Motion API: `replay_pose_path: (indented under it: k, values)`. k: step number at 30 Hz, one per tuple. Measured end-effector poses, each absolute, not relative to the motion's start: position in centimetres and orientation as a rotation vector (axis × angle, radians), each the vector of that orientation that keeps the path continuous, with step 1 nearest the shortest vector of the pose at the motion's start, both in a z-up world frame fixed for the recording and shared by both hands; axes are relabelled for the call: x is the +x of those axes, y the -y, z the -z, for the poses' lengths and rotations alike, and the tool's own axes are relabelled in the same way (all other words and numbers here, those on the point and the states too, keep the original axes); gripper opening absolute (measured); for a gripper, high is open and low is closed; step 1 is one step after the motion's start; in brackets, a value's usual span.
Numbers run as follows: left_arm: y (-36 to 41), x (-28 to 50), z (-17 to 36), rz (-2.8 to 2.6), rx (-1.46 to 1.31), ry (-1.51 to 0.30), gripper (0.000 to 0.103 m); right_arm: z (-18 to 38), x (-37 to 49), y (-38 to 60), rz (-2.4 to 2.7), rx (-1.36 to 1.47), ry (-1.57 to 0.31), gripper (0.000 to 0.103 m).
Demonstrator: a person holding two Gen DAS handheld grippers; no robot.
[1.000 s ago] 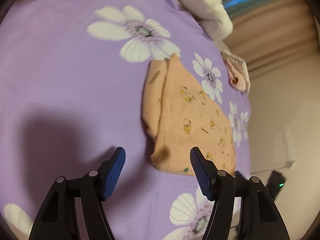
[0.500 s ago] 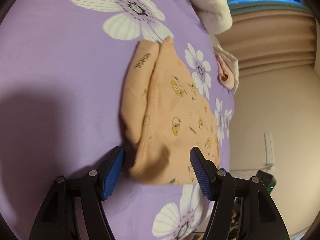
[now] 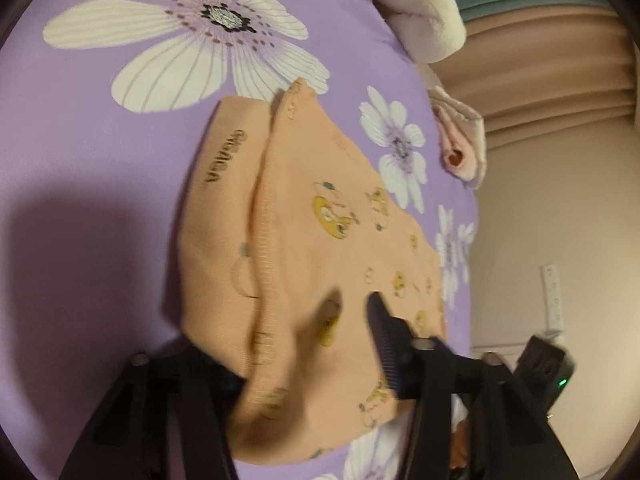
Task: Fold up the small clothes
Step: 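Grasp the side edge of the shirt with the left gripper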
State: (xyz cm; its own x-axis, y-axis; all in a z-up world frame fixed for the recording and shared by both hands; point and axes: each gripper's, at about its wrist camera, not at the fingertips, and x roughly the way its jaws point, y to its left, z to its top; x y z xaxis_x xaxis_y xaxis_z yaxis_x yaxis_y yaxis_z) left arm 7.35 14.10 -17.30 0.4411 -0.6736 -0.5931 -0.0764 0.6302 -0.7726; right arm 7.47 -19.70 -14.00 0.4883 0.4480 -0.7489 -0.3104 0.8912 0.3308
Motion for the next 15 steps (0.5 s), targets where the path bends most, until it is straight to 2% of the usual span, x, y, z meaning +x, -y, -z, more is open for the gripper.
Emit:
replay_pose_path:
  k: [3, 5, 8, 15]
  values:
    - [-14.6, 7.1, 17.3, 0.391, -0.808, -1.073, 0.021, 14.1, 9.4, 18.2, -0.446, 0.120, -0.956, 0.035]
    - [-14.7, 6.9, 17.1, 0.375, -0.795, -1.062, 0.018, 14.2, 10.8, 17.0, -0.434, 0.102, -0.954, 0.023]
    - [-14.3, 6.4, 16.0, 0.362, -0.740, -1.028, 0.017, 14.5, 12.5, 15.9, -0.388, 0.076, -0.953, 0.012]
    - [-13.4, 6.5, 14.7, 0.367, -0.664, -1.015, 0.013, 16.7, 15.9, 14.6, -0.311, 0.048, -1.027, 0.007]
